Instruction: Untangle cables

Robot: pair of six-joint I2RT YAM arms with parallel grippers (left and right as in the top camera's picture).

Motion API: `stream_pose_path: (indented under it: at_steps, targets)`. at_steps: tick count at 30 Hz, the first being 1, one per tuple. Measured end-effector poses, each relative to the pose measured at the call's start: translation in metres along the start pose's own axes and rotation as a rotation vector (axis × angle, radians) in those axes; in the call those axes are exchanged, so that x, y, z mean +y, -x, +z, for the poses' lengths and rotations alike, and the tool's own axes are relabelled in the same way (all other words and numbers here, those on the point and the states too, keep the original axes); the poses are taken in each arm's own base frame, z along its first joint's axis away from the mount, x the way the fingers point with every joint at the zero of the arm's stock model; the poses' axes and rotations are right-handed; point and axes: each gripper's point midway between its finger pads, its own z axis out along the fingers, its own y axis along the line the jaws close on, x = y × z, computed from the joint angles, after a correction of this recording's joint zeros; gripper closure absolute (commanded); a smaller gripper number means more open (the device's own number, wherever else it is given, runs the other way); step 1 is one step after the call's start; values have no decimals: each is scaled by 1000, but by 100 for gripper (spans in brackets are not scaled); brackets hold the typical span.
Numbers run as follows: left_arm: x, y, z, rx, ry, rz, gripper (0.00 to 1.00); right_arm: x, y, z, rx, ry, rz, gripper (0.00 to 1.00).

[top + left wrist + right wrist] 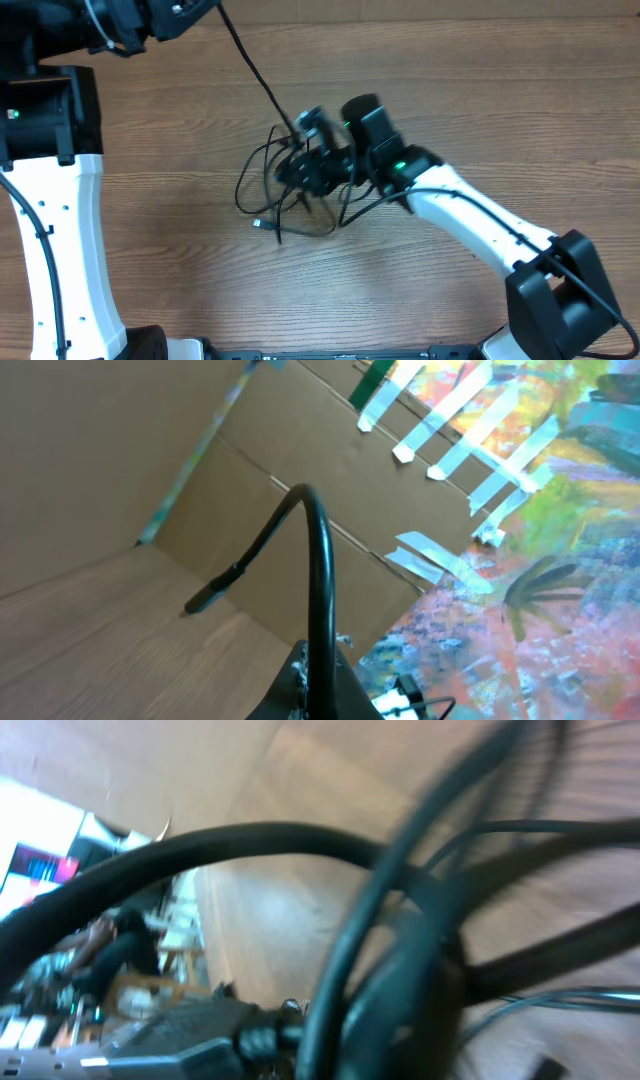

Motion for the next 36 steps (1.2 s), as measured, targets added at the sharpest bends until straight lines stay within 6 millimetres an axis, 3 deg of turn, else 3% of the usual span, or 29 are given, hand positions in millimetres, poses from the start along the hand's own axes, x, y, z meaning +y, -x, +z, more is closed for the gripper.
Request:
stream_pose_path:
  at_steps: [5,11,14,17,18,19,29,33,36]
  targets:
    - [8,2,-22,3,46,-19,96,-44,21,-57,-83,-62,75,96]
    - [12,-1,-37,31,68,-23,94,-55,25,-129,-148,-139,71,96]
    - [11,-2,-39,37,69,-23,78,-50,20,-156,-146,-198,60,96]
    - [11,-4,-40,45,68,-27,31,-37,20,-174,-138,-250,30,96]
    - [11,-4,-40,47,67,-29,21,-31,21,-178,-136,-256,15,96]
    - [10,-4,-40,49,66,-29,17,-22,24,-183,-137,-262,-5,96]
    - [10,-5,-39,54,64,-34,20,36,33,-208,-132,-222,-47,96]
    - [9,-9,-33,69,45,-68,36,49,26,-202,-95,-186,-60,96]
    - [12,-16,-25,84,29,-172,37,58,16,-190,-39,-171,-94,96]
